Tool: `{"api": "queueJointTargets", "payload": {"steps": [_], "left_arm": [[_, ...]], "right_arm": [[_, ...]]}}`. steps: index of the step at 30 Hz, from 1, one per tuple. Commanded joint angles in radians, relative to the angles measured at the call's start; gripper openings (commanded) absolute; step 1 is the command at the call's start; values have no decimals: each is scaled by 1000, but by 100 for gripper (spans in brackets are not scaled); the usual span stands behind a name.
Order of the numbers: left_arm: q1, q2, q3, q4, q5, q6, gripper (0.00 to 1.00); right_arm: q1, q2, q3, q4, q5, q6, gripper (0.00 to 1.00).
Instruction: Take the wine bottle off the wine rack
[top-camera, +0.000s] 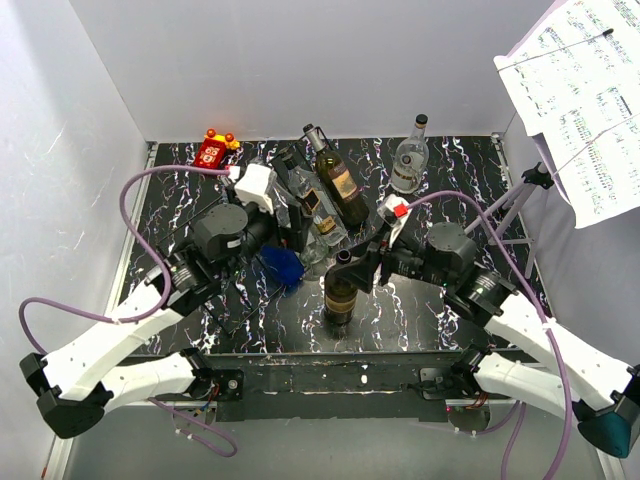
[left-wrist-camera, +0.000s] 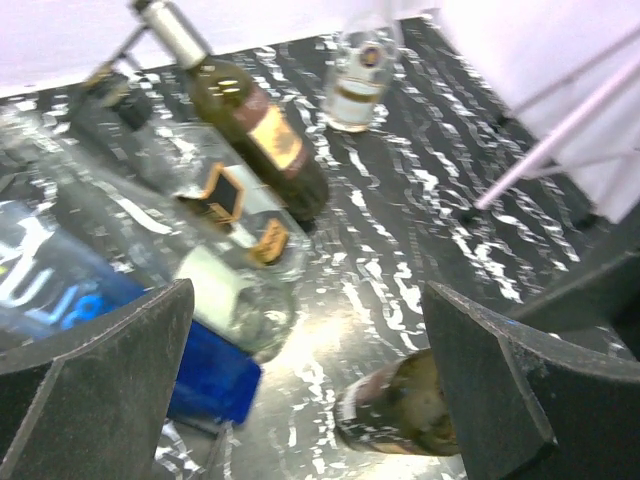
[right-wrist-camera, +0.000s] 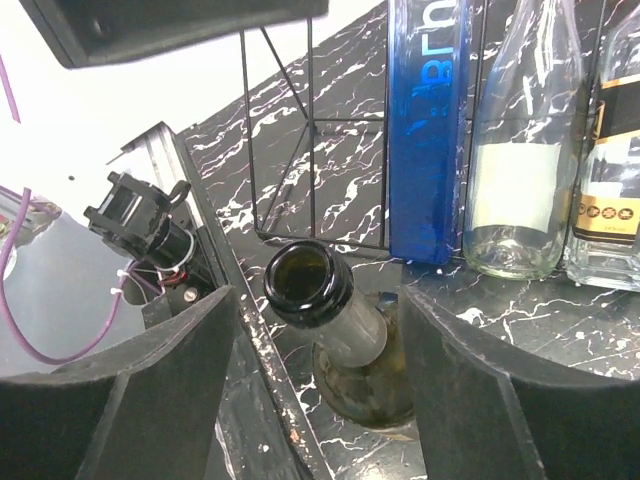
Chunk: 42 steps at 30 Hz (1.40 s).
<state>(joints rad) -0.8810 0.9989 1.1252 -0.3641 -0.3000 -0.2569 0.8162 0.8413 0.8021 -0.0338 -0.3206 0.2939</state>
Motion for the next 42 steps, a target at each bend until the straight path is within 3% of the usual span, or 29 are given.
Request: {"api": "queueJointTargets", "payload": {"steps": [1, 3, 10, 14, 16, 22, 28, 35, 42], "left_arm": [[2, -72, 1, -98, -256, 83, 98], [2, -95, -42, -105, -318, 132, 98], [5, -259, -270, -81, -439, 209, 98], [4, -347, -360, -32, -453, 252, 98], [4, -370, -372, -10, -459, 283, 98], [4, -373, -378, -2, -429, 283, 98], [4, -371, -372, -12, -410, 271, 98], [2, -367, -374, -12, -389, 265, 98], [2, -353, -372, -18, -387, 265, 98]], "right_arm": [[35, 48, 39, 81, 66, 13, 70], [46, 70, 52, 66, 113, -2, 59], [52, 73, 101, 45, 440, -96, 1], [31, 99, 170, 49, 774, -263, 1], [-18, 122, 196, 99, 837, -338, 1], [-274, 224, 215, 290, 801, -381, 1], [-422, 380, 289, 393, 828, -418, 1], [-505, 519, 341, 523, 804, -420, 1], [-557, 582, 402, 465, 851, -369, 1]]}}
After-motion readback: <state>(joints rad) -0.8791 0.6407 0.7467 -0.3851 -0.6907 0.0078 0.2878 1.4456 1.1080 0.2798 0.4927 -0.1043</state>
